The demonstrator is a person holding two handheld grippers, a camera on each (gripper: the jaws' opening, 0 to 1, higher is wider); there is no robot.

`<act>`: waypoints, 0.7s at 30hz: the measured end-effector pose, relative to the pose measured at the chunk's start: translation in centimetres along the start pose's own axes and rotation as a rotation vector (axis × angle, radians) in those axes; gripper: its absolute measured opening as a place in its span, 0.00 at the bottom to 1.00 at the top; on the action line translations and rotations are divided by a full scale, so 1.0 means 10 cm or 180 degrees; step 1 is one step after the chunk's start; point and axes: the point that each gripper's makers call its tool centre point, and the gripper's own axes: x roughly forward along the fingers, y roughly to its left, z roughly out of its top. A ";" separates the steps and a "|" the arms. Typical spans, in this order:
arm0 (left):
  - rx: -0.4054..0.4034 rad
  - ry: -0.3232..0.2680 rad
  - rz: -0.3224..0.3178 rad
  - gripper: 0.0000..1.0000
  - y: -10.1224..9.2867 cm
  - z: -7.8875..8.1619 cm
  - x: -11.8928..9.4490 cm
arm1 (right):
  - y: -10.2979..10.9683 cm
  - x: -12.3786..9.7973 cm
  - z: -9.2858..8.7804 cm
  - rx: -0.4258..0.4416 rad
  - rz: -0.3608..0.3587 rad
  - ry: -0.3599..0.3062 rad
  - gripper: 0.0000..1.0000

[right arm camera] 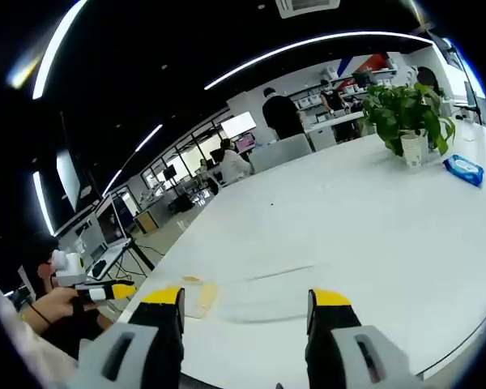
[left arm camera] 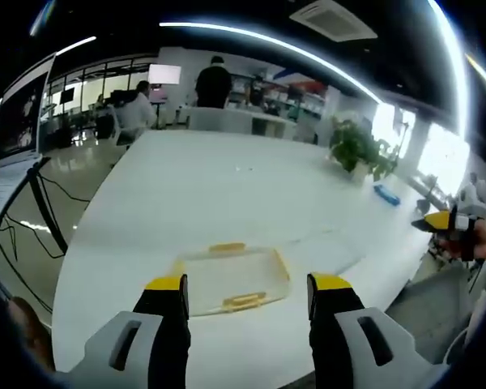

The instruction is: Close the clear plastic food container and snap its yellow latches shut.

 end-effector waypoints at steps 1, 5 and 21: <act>0.0001 0.0001 -0.0003 0.57 -0.01 0.00 0.00 | 0.00 0.00 0.00 0.0001 -0.0001 -0.0001 0.60; 0.0001 0.0008 -0.0011 0.57 -0.02 -0.01 0.01 | -0.01 0.00 -0.02 0.0010 -0.0005 0.0016 0.59; -0.0003 0.0007 0.0020 0.57 0.02 -0.01 -0.02 | 0.03 0.04 -0.04 0.0001 0.0034 0.0047 0.59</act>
